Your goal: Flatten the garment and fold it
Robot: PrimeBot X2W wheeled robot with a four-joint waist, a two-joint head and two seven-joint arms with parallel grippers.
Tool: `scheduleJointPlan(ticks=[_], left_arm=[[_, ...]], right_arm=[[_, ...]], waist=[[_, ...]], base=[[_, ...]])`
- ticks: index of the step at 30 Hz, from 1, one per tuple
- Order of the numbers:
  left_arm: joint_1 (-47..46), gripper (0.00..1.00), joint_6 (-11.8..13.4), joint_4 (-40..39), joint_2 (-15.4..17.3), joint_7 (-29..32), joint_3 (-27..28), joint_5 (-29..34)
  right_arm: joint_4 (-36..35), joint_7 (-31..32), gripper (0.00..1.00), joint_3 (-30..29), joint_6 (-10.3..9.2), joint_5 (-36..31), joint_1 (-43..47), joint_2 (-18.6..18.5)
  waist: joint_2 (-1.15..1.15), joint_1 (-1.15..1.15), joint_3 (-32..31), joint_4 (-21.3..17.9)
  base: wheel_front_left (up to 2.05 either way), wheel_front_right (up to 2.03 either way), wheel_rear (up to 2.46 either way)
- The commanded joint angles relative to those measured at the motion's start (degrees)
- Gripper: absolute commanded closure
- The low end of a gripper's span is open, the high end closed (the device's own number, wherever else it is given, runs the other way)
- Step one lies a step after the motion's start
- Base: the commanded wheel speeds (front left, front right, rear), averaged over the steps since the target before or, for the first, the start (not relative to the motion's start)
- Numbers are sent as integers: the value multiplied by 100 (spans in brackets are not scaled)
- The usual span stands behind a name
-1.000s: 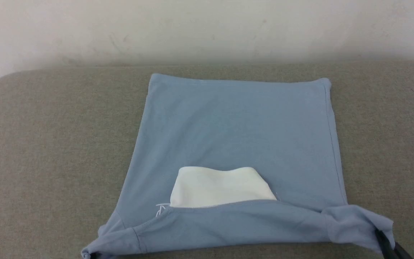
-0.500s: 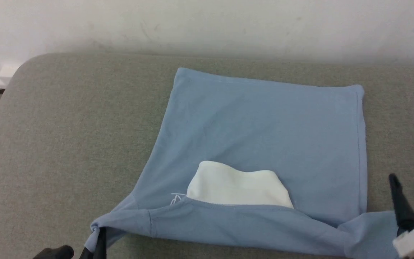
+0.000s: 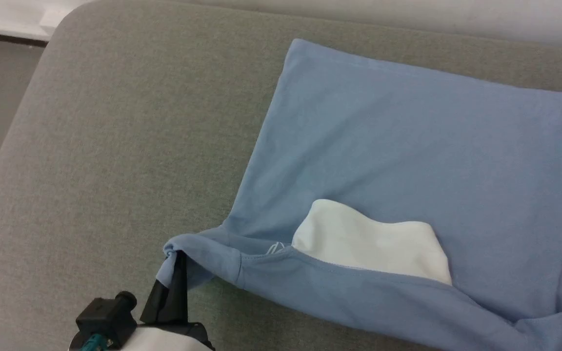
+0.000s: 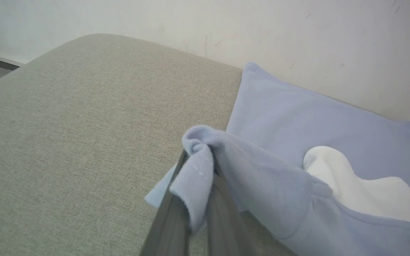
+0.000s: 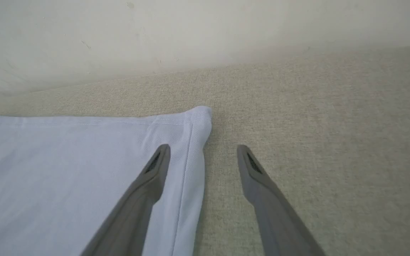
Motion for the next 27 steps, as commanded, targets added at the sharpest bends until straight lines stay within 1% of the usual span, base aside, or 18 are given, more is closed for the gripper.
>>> scheduleJointPlan(ticks=[1,4,7,9,12,13,14,15,17,20,23,27], left_arm=[[-125,100,-44,33,-38,-56,-14,-5],[-305,100,-129,149,-161,-158,-111,-2],[-431,100,-224,251,-253,-220,-209,-16],[-492,100,-265,319,-287,-255,-249,-12],[-536,100,-275,393,-316,-300,-269,5],[-544,100,-267,412,-327,-308,-276,14],[-549,100,-260,428,-331,-313,-276,17],[-552,100,-255,444,-328,-315,-269,14],[-558,100,-247,479,-309,-317,-246,10],[-547,100,-216,524,-263,-305,-192,1],[-508,100,-178,562,-170,-260,-129,4],[-417,100,-116,563,-5,-152,-14,-16]], right_arm=[[116,92,0,57,-4,29,-161,-56],[658,575,0,203,-4,49,-723,-308],[1076,1036,0,322,-4,-19,-1150,-475],[1296,1318,0,411,-4,-92,-1343,-533],[1648,1973,0,543,-4,-189,-1465,-550],[1765,2208,59,551,-4,-196,-1485,-533],[1864,2412,82,545,-4,-205,-1500,-508],[1939,2579,100,539,-4,-228,-1509,-482],[1989,2784,100,563,-4,-283,-1513,-413],[1765,2701,100,676,-4,-352,-1549,-390],[1296,2432,100,914,-4,-385,-1555,-457],[388,2152,100,1359,-4,-150,-1350,-724]], waist=[[0,-2,544,519],[0,-2,723,679],[0,-2,858,786],[0,-2,893,819],[0,-2,883,828],[0,-2,867,822],[0,-2,844,808],[0,-2,817,790],[0,-2,735,738],[0,-2,579,623],[0,-2,319,457],[0,-2,-82,184]], base=[[0,0,0],[0,0,0],[0,0,0],[0,0,0],[0,0,0],[0,0,0],[0,0,0],[0,0,0],[0,0,0],[0,0,0],[0,0,0],[0,0,0]])
